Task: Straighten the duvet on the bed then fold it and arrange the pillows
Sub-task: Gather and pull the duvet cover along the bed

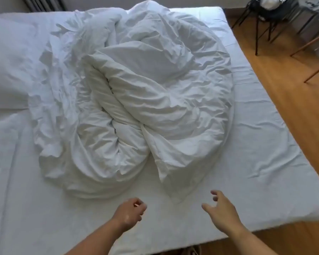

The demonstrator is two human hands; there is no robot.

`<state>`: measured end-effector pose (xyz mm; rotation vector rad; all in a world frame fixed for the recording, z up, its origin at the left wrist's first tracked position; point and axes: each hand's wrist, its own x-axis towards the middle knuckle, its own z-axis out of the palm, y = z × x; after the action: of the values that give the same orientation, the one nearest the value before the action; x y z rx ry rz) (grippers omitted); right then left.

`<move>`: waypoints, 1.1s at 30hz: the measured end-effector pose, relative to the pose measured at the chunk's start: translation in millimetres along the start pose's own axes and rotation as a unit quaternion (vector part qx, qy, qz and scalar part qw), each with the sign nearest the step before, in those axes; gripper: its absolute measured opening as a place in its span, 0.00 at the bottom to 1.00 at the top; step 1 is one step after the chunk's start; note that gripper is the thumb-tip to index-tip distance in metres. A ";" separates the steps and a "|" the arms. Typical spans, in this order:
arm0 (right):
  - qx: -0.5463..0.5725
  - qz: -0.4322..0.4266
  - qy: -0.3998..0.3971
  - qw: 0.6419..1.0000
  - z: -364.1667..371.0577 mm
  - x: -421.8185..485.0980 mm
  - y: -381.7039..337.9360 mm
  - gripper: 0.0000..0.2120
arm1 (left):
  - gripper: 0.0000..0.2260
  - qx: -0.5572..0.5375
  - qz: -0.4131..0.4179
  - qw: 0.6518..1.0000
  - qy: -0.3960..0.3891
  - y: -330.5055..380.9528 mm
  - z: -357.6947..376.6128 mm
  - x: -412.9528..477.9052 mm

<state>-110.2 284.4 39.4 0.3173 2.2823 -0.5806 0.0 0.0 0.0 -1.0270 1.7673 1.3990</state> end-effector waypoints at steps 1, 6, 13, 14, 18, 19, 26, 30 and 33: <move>0.002 -0.020 0.018 1.000 0.4 19.5 -7.0 0.33 | 0.11 -0.025 0.016 1.000 0.004 11.8 0.8 21.2; -0.114 -0.166 0.095 0.975 1.3 102.5 -50.3 0.47 | 0.24 -0.135 0.016 0.991 0.009 87.8 13.0 112.0; -0.249 -0.237 0.045 0.938 22.0 156.6 -66.0 0.43 | 0.33 -0.236 0.002 0.971 0.047 133.4 62.5 152.5; -0.256 -0.245 0.046 0.934 24.0 159.4 -62.1 0.37 | 0.31 -0.241 -0.005 0.969 0.048 134.7 70.5 152.5; -0.204 -0.306 0.069 0.927 20.9 164.0 -34.4 0.13 | 0.13 -0.284 -0.026 0.957 0.052 142.5 100.3 139.0; -0.182 -0.328 0.082 0.923 18.0 164.7 -24.8 0.07 | 0.12 -0.299 -0.030 0.952 0.053 145.9 108.6 131.4; -0.100 -0.409 0.096 0.902 -33.0 133.9 41.7 0.05 | 0.20 -0.388 -0.050 0.920 -0.034 171.9 176.8 66.1; -0.079 -0.442 0.126 0.884 -77.0 113.6 80.1 0.07 | 0.13 -0.414 -0.060 0.908 -0.020 193.8 226.7 38.0; -0.057 -0.447 0.114 0.885 -116.5 97.1 107.2 0.07 | 0.12 -0.445 -0.048 0.894 -0.008 211.9 259.4 7.3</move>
<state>-206.4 440.1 8.0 -0.8243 2.6063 -0.8760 -183.7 277.8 35.9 -1.5064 0.9914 2.1993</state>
